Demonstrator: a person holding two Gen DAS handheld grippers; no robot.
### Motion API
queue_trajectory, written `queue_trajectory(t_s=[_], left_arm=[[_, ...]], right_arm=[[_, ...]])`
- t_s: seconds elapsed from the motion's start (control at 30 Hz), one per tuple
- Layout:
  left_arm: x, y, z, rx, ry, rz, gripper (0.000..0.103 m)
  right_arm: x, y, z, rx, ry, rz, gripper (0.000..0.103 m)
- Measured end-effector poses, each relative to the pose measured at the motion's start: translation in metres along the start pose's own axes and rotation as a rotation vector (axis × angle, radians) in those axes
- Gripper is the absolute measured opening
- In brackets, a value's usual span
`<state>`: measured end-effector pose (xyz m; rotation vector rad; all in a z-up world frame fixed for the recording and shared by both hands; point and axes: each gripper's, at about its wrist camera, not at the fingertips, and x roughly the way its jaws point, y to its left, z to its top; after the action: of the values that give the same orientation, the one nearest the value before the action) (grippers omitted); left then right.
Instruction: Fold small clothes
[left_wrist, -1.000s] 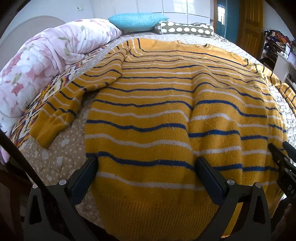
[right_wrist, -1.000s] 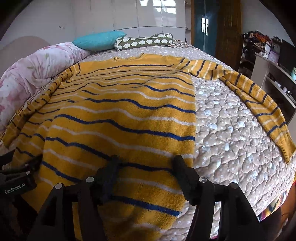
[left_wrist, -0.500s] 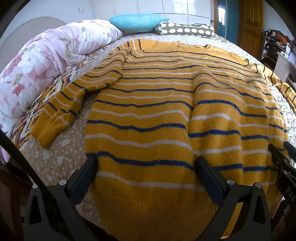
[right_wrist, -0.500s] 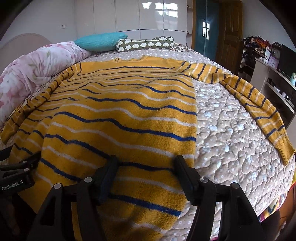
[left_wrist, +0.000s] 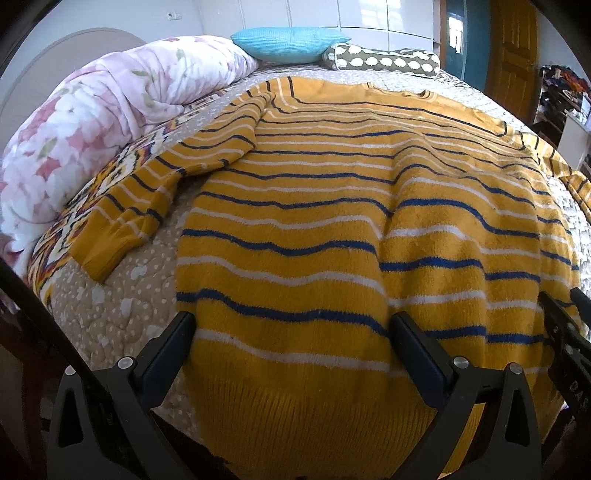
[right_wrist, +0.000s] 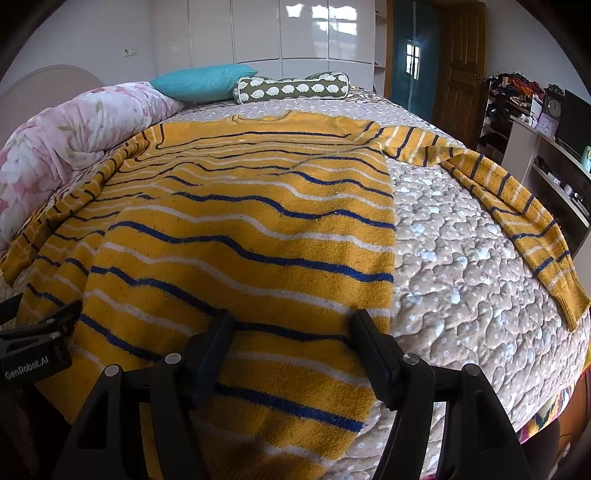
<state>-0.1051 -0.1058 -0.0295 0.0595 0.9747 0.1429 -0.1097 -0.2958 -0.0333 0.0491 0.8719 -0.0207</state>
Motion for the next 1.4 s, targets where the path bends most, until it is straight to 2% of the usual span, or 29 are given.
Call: queue_trajectory(t_s=[0.23,0.27,0.33,0.4,0.5,0.63,0.73,0.8,0.9,0.97,1.0,1.03,1.07,1.13,1.17,1.27,1.33,1.4], left_arm=[[-0.001,0.006,0.004,0.013,0.027,-0.054,0.102],[-0.003,0.010,0.007,0.007,0.026,-0.077,0.100],[-0.014,0.023,0.012,-0.009,-0.017,-0.124,0.082],[-0.023,0.032,0.015,-0.010,-0.043,-0.140,0.080],[-0.037,0.056,0.020,-0.016,-0.105,-0.111,0.080],[-0.043,0.102,0.028,-0.044,-0.156,-0.011,0.080],[-0.030,0.151,0.037,-0.121,-0.125,0.073,0.080],[-0.016,0.183,0.041,-0.184,-0.069,0.090,0.080],[0.007,0.210,0.048,-0.233,-0.006,0.044,0.080],[0.024,0.212,0.054,-0.217,0.033,0.000,0.080],[0.035,0.210,0.056,-0.197,0.052,-0.047,0.078],[0.047,0.207,0.059,-0.183,0.079,-0.084,0.054],[0.052,0.205,0.060,-0.180,0.094,-0.095,0.035],[0.060,0.207,0.066,-0.197,0.115,-0.116,0.006],[0.060,0.212,0.074,-0.213,0.110,-0.119,0.007],[0.047,0.235,0.106,-0.240,0.057,0.015,0.006],[0.039,0.258,0.139,-0.254,0.021,0.119,0.006],[0.033,0.272,0.167,-0.250,-0.006,0.221,0.006]], right_arm=[[0.001,-0.002,0.000,0.001,-0.011,0.005,0.073],[0.001,-0.002,-0.001,0.000,-0.016,0.006,0.073],[0.000,-0.001,-0.003,-0.002,-0.028,0.008,0.073],[-0.001,0.000,-0.004,-0.004,-0.037,0.008,0.073],[-0.001,-0.001,-0.005,-0.003,-0.038,0.006,0.073],[-0.002,0.001,-0.007,-0.004,-0.048,0.000,0.073],[-0.002,0.001,-0.007,-0.009,-0.055,-0.003,0.073],[-0.002,0.002,-0.007,-0.012,-0.062,-0.006,0.073],[-0.002,0.003,-0.007,-0.014,-0.068,-0.010,0.074],[-0.002,0.003,-0.008,-0.016,-0.071,-0.013,0.074],[-0.002,0.004,-0.008,-0.017,-0.072,-0.015,0.074],[-0.002,0.004,-0.008,-0.018,-0.073,-0.015,0.074],[-0.002,0.004,-0.008,-0.019,-0.075,-0.015,0.074],[-0.002,0.003,-0.008,-0.023,-0.074,-0.012,0.074],[-0.002,0.003,-0.006,-0.026,-0.068,-0.007,0.074],[-0.005,-0.005,0.002,-0.012,-0.031,0.041,0.073],[-0.011,-0.020,0.009,0.056,-0.034,0.100,0.072],[-0.016,-0.030,0.013,0.098,-0.055,0.097,0.072]])
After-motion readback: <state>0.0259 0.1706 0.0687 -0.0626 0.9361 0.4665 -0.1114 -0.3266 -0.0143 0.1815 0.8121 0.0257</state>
